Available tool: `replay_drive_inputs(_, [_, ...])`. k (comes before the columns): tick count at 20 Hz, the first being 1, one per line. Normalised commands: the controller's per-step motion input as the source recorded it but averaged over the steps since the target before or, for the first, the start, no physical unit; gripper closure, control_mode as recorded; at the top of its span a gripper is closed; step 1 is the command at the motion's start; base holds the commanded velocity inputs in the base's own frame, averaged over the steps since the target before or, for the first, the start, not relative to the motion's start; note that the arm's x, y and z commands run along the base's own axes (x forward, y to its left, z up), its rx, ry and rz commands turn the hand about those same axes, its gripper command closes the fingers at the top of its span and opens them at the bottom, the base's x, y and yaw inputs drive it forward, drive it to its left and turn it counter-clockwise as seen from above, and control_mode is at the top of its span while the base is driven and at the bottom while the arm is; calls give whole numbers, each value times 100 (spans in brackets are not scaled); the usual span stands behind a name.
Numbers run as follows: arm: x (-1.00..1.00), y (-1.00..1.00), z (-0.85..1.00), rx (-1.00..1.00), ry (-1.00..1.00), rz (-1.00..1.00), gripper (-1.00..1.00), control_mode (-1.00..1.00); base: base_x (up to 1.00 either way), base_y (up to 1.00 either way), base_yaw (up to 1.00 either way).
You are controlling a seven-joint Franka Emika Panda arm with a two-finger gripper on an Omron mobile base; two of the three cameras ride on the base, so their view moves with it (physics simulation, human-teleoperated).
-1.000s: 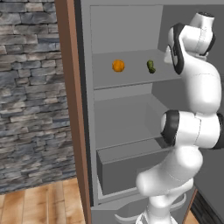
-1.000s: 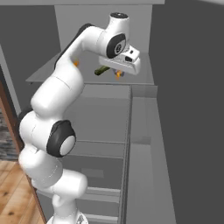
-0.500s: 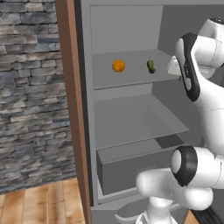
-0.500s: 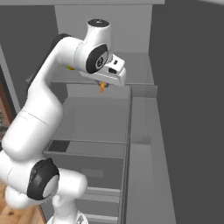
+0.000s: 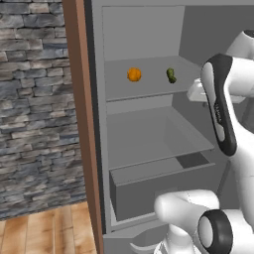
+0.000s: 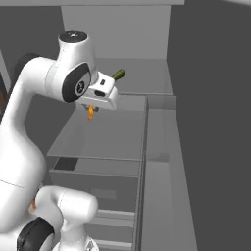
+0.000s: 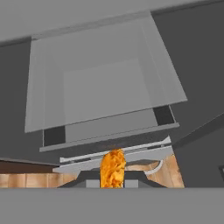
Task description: Open the fridge, remove the orange, squash, and shrimp, and place them on any counter.
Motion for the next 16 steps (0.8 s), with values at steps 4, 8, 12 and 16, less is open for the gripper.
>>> replay_drive_inputs(4, [-51,32,8,-2,0,18,100,-100,0,0,0])
replay_drive_inputs(8, [-31,33,4,0,3,17,100,-100,0,0,0])
replay_drive_inputs(12, [-41,40,0,-1,0,18,100,-100,0,0,0])
replay_drive_inputs(16, [-54,38,0,0,0,16,100,-100,0,0,0])
